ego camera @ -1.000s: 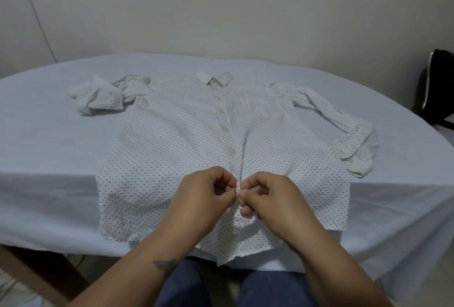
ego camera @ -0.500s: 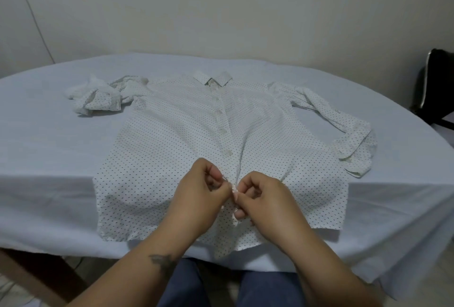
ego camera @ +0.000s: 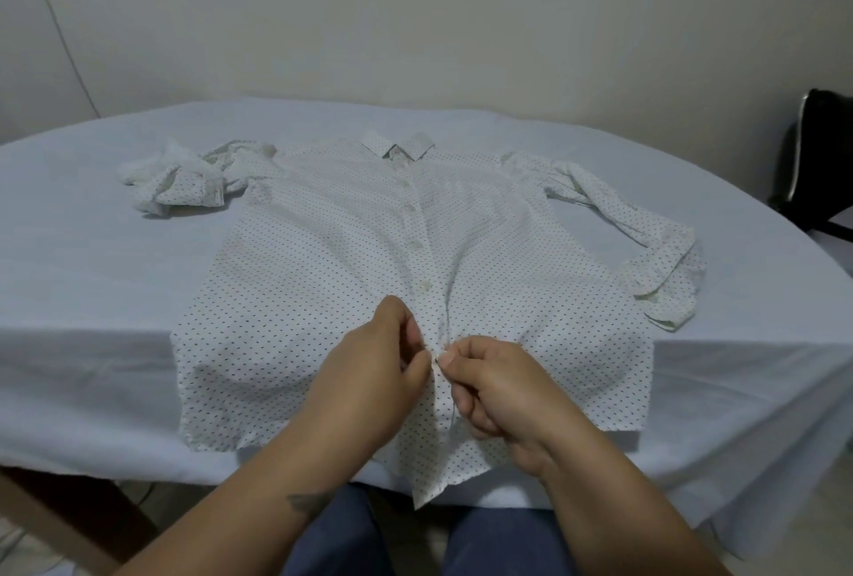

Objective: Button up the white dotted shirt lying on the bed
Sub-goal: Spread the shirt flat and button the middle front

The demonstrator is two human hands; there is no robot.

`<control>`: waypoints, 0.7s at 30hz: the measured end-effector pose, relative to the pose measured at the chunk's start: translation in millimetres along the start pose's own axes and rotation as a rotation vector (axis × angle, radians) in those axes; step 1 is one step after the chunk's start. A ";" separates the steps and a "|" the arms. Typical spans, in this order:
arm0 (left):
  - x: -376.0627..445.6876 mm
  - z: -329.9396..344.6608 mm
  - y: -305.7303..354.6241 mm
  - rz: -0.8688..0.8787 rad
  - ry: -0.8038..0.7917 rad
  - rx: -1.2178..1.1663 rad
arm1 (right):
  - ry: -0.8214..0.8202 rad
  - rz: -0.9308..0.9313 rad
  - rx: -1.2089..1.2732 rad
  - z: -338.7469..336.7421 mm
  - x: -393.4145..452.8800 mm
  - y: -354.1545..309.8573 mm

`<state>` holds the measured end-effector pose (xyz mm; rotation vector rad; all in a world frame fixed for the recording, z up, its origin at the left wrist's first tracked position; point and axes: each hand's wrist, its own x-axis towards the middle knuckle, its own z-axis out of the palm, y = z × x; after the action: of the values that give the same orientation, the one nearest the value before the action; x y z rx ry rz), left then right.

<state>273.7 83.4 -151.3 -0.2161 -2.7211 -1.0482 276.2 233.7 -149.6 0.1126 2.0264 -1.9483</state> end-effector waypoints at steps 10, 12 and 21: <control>29.4 -3.7 22.1 0.288 0.033 0.118 | 0.277 -0.401 -0.539 -17.7 16.0 -27.2; 44.6 -2.1 29.4 0.309 0.034 0.122 | 0.313 -0.460 -0.635 -27.3 23.9 -41.3; 126.4 17.3 65.5 0.319 -0.093 0.237 | 0.374 -0.379 -0.867 -79.0 75.3 -86.5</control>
<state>163.0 150.6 -89.7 -0.6456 -2.7369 -0.6388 166.9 293.4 -87.3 -0.1344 3.1421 -1.0828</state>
